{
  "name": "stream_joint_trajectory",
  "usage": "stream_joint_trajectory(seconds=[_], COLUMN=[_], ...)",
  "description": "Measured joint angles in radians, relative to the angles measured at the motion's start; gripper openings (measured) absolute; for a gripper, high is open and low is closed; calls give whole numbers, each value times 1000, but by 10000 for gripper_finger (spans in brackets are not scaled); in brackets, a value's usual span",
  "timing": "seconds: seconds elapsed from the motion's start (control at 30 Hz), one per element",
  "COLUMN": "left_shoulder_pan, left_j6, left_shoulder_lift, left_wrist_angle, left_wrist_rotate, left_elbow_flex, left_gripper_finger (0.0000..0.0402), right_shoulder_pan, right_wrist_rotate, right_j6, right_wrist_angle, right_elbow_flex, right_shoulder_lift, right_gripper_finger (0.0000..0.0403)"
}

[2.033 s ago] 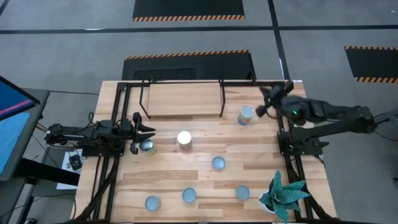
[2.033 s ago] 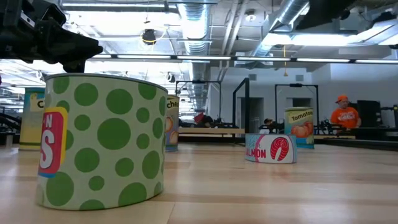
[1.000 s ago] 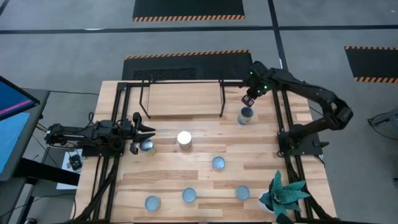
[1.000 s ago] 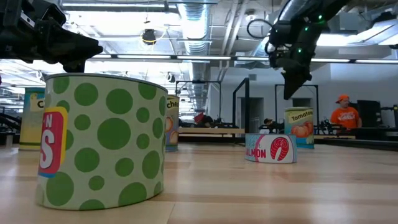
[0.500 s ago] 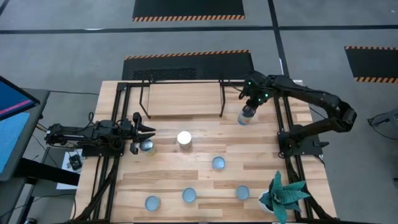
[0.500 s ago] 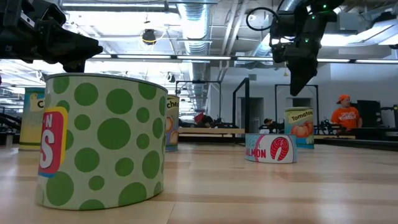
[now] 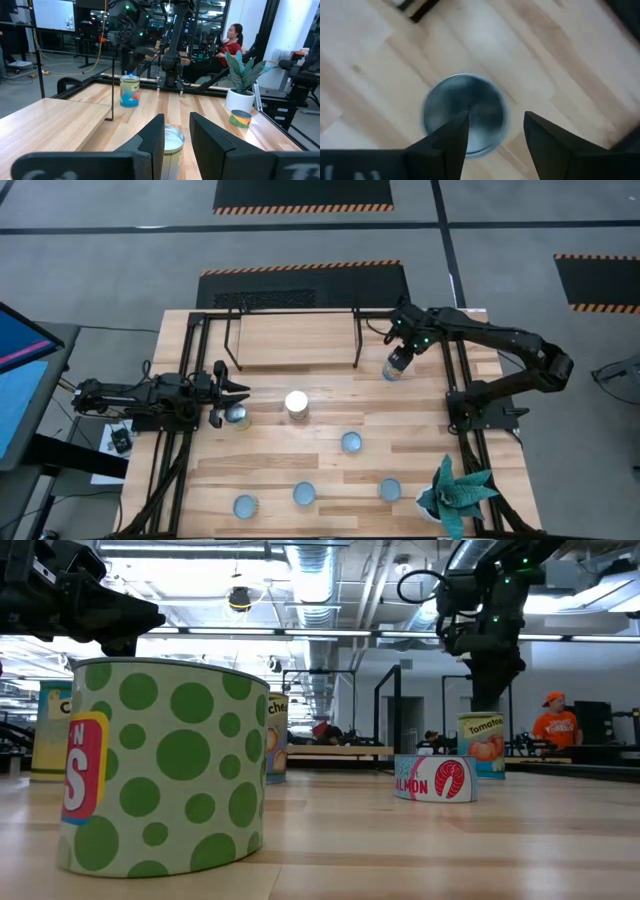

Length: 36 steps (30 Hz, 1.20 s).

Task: Pick and place cans onto a shelf
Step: Put the canned tomatoes on the shelf

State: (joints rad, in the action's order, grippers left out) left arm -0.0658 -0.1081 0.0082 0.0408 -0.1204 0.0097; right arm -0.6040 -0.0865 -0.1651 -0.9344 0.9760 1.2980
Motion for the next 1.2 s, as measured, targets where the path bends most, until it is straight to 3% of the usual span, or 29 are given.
stream_joint_trajectory(seconds=[0.63, 0.93, 1.2], left_shoulder_pan=[0, 0, 0], left_j6=[-9, -12, -32], left_shoulder_lift=[0, 0, 0], left_wrist_angle=[0, -1, -1], left_wrist_rotate=[0, 9, 9], left_elbow_flex=[0, 0, 0], left_gripper_finger=[81, 81, 81], right_shoulder_pan=[70, 111, 113], right_wrist_rotate=[5, -124, -122], right_j6=[-160, -222, -231], right_wrist_angle=[-55, -53, -55], right_elbow_flex=[0, 0, 0], right_shoulder_lift=[0, 0, 0], right_gripper_finger=[192, 182, 178])
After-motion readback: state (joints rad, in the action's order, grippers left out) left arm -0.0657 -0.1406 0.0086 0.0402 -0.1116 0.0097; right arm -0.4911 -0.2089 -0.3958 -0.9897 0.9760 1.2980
